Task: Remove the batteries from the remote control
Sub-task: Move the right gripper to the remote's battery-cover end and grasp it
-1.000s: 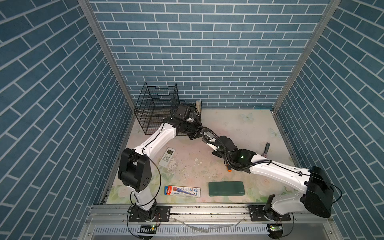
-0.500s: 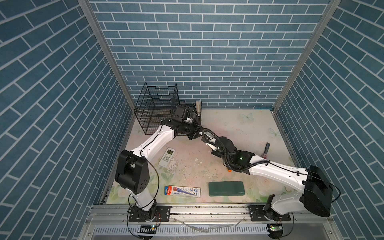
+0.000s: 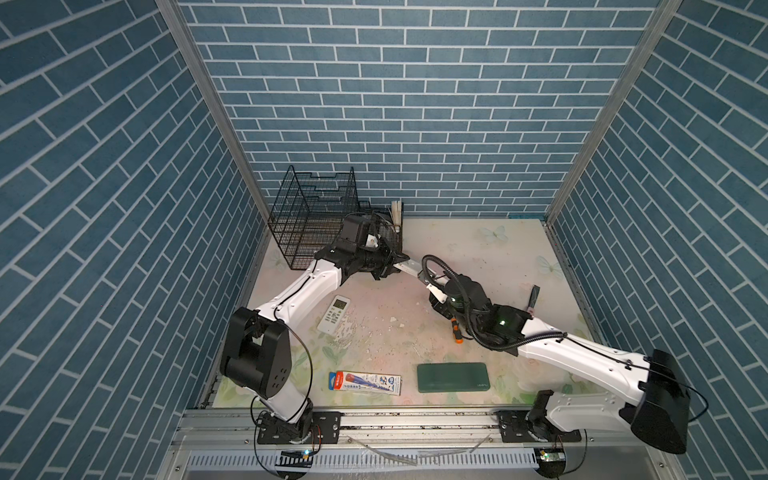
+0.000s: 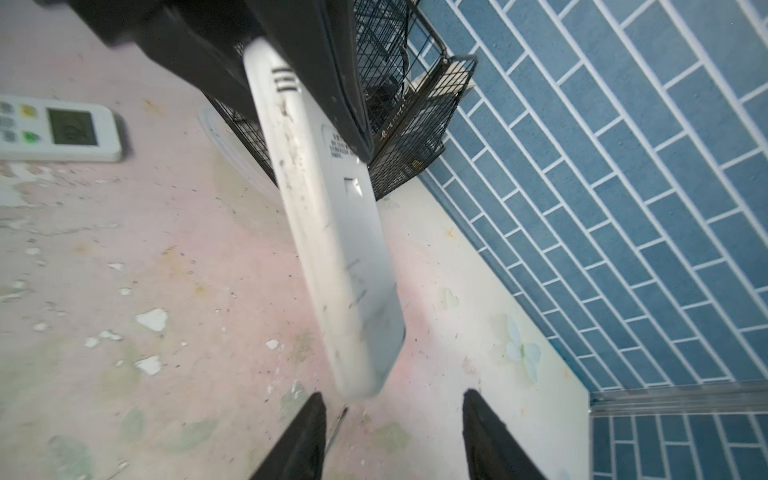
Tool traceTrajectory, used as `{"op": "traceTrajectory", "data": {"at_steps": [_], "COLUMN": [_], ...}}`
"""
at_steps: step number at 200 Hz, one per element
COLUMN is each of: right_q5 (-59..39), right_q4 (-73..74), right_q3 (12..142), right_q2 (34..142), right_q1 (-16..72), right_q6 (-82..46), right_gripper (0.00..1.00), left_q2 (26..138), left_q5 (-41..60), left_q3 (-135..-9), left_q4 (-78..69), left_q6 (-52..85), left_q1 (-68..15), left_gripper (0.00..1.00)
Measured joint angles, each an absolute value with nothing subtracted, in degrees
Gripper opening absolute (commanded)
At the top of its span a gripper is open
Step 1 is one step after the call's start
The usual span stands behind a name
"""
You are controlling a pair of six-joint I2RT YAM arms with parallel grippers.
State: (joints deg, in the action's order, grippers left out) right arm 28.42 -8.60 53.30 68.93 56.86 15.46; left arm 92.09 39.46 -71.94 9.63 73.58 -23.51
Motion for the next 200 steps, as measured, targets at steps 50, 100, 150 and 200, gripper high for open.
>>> {"op": "traceTrajectory", "data": {"at_steps": [50,100,150,200], "right_q5": [20.6,11.68,-0.69,-12.25], "right_q4": [-23.49,-28.77,-26.87,-20.36], "right_q3": [58.92,68.79,69.04,68.99], "right_q2": [62.57,66.26,69.34,71.09], "right_q1": [47.55,41.87,32.56,28.75], "right_q6": [-1.74,-16.47,-29.15,-36.73], "right_gripper": [0.54,0.54,0.54,0.56], "left_q2": [91.96,92.25,92.51,93.78], "left_q5": [35.9,34.48,33.43,32.58], "left_q3": [-59.66,-59.0,-54.06,-52.53], "left_q4": [-18.83,-33.69,-45.78,-53.47], "left_q6": [77.56,74.7,74.17,75.9], "left_q1": [-24.49,-26.94,-27.81,-28.42], "left_gripper": [0.0,0.0,0.0,0.0]}}
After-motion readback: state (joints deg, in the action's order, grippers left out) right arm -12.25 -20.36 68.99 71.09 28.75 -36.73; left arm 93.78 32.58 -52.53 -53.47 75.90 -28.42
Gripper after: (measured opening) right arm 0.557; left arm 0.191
